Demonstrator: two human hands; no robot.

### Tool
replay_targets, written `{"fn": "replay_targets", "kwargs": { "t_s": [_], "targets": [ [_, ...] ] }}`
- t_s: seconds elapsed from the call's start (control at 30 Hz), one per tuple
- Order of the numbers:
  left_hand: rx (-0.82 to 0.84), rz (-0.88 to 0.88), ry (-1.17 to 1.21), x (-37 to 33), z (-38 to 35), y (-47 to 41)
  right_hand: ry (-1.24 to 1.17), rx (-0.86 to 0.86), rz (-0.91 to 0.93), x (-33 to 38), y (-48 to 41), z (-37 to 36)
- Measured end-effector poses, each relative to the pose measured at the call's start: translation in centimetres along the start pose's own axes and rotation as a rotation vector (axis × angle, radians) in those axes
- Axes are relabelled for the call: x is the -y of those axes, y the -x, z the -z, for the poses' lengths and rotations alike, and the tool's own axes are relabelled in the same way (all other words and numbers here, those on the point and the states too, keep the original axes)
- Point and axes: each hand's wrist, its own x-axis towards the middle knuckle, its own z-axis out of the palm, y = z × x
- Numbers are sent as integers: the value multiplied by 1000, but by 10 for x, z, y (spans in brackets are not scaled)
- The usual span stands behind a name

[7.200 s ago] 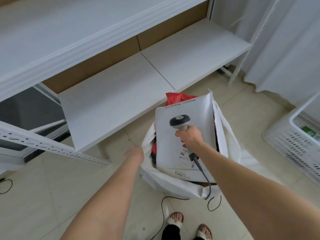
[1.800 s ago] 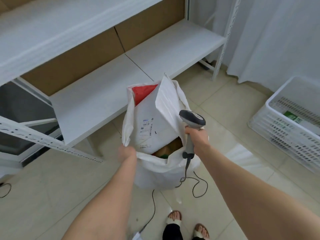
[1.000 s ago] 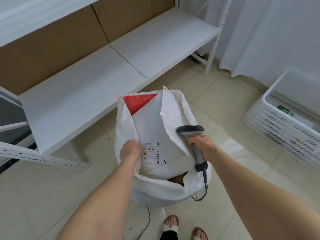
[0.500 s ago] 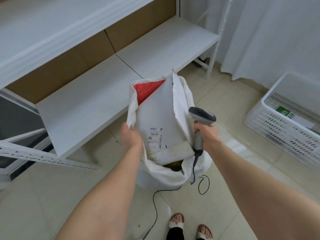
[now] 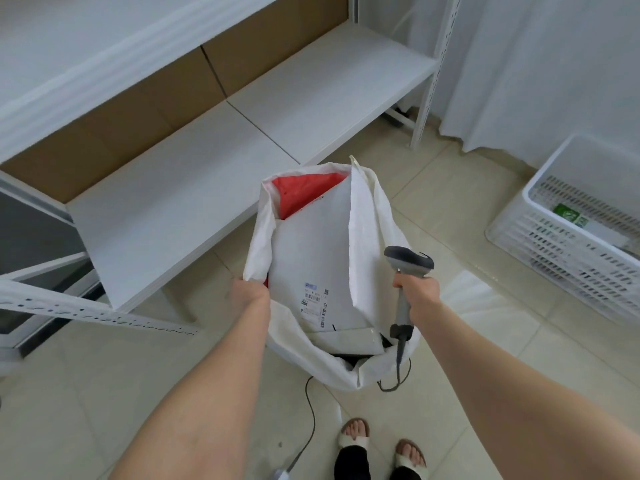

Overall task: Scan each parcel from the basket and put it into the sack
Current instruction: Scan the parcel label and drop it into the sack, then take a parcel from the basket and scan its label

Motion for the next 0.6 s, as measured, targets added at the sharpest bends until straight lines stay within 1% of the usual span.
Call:
{"fn": "replay_targets", "kwargs": {
  "t_s": [0.13, 0.27, 0.43, 0.6],
  "targets": [
    [102, 57, -55, 9, -6, -7, -3, 19, -14, -4, 3, 1],
    [59, 53, -85, 2, -7, 14, 11, 33, 17, -4, 5, 13],
    [-4, -110, -169, -21, -5, 37, -14, 89, 66, 8, 17, 28],
    [12, -280, -255, -40, -9, 58, 9, 125, 70, 16, 26, 36]
  ]
}}
